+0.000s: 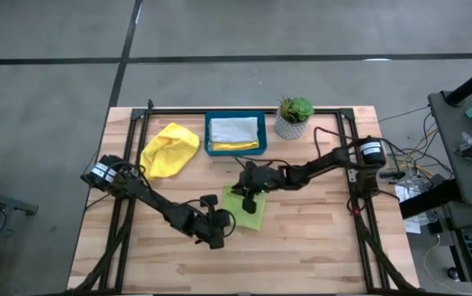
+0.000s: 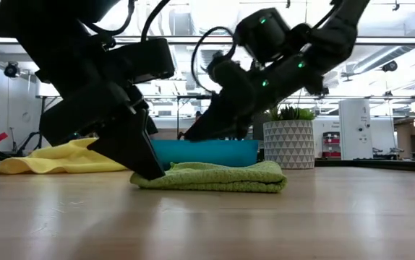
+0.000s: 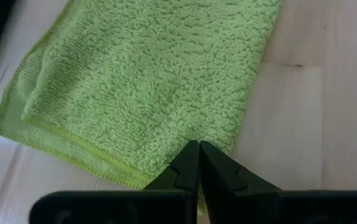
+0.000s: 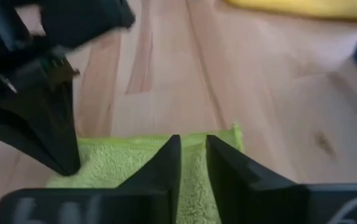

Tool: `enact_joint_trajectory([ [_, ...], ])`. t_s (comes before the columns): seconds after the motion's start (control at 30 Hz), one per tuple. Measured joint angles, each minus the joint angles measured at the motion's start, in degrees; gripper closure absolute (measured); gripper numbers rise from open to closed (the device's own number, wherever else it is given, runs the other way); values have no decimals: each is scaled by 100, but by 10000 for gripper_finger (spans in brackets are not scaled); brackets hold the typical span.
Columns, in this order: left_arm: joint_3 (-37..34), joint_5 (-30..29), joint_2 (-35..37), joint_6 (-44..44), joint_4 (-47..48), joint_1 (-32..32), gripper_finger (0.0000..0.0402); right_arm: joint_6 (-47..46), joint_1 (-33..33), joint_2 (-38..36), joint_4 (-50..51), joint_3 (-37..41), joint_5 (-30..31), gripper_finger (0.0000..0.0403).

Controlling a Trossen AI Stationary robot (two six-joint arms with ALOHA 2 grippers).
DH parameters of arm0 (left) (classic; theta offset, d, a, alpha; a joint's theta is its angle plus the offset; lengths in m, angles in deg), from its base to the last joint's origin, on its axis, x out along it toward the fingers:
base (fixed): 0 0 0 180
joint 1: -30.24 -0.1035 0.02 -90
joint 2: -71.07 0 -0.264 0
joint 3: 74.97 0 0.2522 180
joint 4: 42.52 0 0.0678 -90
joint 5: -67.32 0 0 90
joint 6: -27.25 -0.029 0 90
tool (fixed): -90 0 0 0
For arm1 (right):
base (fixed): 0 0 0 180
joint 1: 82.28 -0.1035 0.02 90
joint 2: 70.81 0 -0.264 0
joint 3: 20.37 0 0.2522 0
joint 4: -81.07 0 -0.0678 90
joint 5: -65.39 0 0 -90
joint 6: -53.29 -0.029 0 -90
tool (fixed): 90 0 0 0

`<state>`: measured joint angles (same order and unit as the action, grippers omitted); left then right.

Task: Fold microfiber towels
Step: Fold the green microfiber cloth

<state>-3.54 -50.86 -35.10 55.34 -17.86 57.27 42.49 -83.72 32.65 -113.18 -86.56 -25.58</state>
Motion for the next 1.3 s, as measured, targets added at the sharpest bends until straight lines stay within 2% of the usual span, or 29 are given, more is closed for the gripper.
enact_joint_trajectory([
  [0.23, 0, 0, 0, 4, -24, -4, 402, 293, -3, 537, 40, -372, -115, 279],
  [0.4, -2, -2, 0, 2, -54, -6, 402, 307, 9, 649, 159, -392, 110, 260],
  [0.53, 0, -2, 0, 2, -105, -6, 402, 341, 9, 705, 190, -377, 230, 280],
  [0.8, 0, -4, 0, 7, -145, -7, 402, 445, 9, 683, 244, -375, 240, 386],
  [1.1, -4, -2, 0, 171, -146, -46, 402, 750, 22, 210, 559, -447, 243, 390],
  [1.3, 2, 76, 2, 176, -146, -179, 402, 952, 191, 311, 490, -447, 398, 390],
])
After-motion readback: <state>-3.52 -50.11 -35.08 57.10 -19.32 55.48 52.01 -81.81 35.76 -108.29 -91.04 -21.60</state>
